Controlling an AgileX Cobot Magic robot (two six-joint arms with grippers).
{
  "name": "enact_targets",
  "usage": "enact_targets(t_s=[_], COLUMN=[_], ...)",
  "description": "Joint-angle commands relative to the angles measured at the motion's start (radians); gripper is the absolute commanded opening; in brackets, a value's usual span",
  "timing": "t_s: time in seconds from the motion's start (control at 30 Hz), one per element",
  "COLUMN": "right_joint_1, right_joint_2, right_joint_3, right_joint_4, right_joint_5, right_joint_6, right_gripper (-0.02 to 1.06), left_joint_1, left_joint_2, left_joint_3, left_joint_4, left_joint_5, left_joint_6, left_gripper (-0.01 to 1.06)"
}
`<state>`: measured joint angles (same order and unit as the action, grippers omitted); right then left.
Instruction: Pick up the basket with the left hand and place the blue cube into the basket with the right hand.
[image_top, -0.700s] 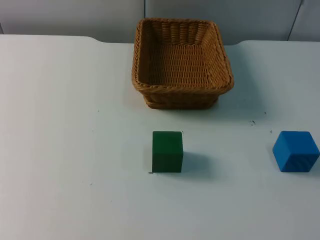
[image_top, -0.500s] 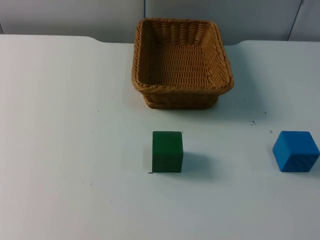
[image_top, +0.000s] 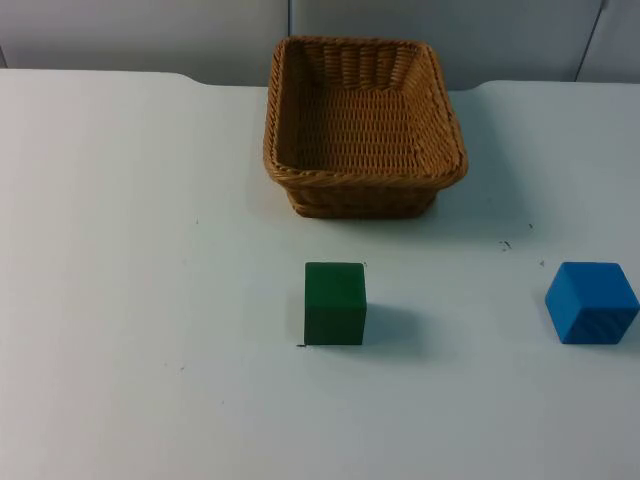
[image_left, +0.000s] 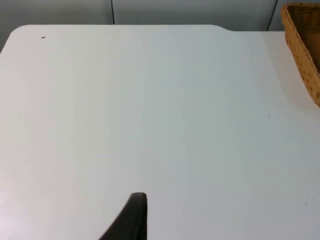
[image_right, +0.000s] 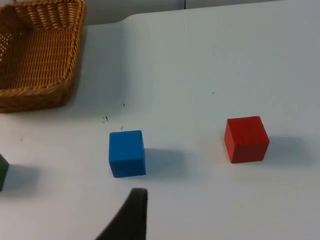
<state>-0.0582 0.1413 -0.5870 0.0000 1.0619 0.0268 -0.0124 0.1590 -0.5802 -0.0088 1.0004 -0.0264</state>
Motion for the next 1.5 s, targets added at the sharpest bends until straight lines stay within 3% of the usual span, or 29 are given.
enact_targets(t_s=[0.0, 0.33, 0.53, 0.63, 0.9, 1.17, 1.27, 1.4, 1.47], right_joint_1=[0.002, 0.002, 0.002, 0.002, 0.002, 0.002, 0.002, 0.002, 0.002], right_joint_2=[0.064, 0.375, 0.526, 0.647, 0.832, 0.930, 0.953, 1.010, 1.024], right_joint_3=[-0.022, -0.137, -0.178, -0.198, -0.203, -0.203, -0.203, -0.203, -0.203], right_joint_4=[0.000, 0.000, 0.000, 0.000, 0.000, 0.008, 0.034, 0.144, 0.157], right_joint_5=[-0.053, -0.160, -0.203, -0.243, -0.309, -0.342, -0.347, -0.365, -0.365], right_joint_6=[-0.007, -0.007, -0.007, -0.009, -0.027, -0.045, -0.071, -0.161, -0.166], right_gripper=[1.00, 1.00, 1.00, 1.00, 1.00, 1.00, 1.00, 1.00, 1.00], left_joint_1=[-0.002, -0.002, -0.002, -0.002, -0.002, -0.002, -0.002, -0.002, -0.002], left_joint_2=[0.042, 0.278, 0.393, 0.498, 0.747, 0.930, 0.992, 1.138, 1.168], left_joint_3=[-0.011, -0.014, -0.014, -0.018, -0.162, -0.279, -0.309, -0.366, -0.382], left_joint_4=[-0.029, -0.086, -0.166, -0.310, -0.468, -0.483, -0.488, -0.614, -0.637], left_joint_5=[-0.059, -0.191, -0.293, -0.363, -0.373, -0.434, -0.454, -0.473, -0.473], left_joint_6=[-0.002, 0.001, 0.080, 0.197, 0.372, 0.394, 0.403, 0.527, 0.546], left_gripper=[1.05, 1.05, 1.05, 1.05, 1.05, 1.05, 1.05, 1.05, 1.05])
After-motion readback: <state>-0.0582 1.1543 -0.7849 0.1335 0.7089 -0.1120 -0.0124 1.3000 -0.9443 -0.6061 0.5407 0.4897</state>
